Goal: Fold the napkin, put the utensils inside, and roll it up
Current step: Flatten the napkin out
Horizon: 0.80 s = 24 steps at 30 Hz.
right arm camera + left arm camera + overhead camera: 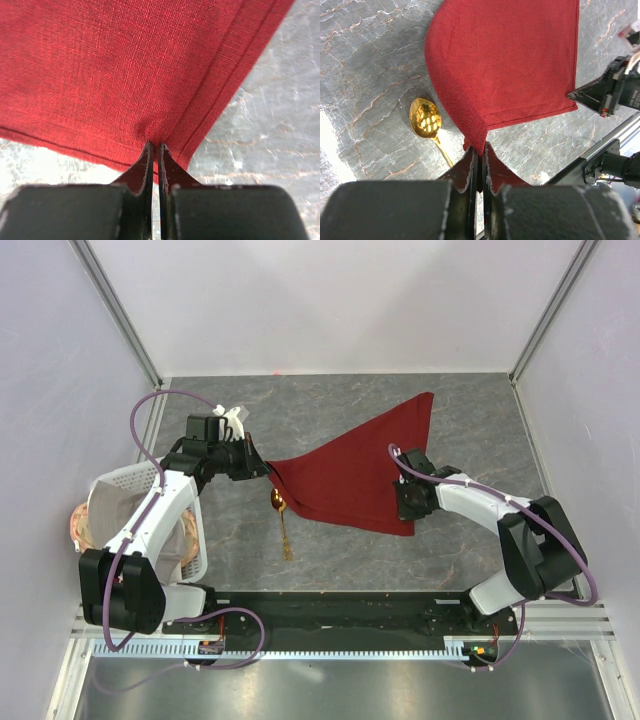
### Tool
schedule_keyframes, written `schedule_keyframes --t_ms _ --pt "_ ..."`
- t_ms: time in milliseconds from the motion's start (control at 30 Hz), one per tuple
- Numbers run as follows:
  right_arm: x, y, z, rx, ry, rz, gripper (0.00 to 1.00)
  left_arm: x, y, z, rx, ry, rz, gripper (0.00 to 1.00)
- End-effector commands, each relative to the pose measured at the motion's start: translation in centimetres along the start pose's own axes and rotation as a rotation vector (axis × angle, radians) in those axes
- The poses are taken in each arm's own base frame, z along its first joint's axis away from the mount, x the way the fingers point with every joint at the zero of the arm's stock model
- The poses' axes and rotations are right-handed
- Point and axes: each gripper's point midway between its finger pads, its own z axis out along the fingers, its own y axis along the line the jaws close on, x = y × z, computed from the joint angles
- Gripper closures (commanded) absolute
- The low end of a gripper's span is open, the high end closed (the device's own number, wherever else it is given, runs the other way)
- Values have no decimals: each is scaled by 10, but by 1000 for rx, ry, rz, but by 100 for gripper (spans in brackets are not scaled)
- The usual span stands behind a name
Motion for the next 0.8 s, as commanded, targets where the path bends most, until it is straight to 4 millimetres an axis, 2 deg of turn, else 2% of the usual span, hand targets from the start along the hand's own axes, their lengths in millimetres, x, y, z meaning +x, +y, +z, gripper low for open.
schedule_keyframes --t_ms 0,67,200,333,500,767 --pt "-39 5 -43 2 -120 -5 94 -11 -4 -7 4 -41 71 98" --pt "-54 3 -59 19 -166 -14 92 -13 -5 -8 2 -48 78 98" --pt "-60 -1 -64 38 -182 -22 91 -14 -7 -10 9 -53 85 98" --pt "-52 -3 -51 51 -147 -30 91 -13 -8 -12 10 -58 88 98" --pt "-29 -4 -25 46 -68 -32 91 -11 -12 -12 22 -52 93 98" --pt "-12 -5 -7 44 -7 -35 84 -8 -16 -12 38 -46 100 98"
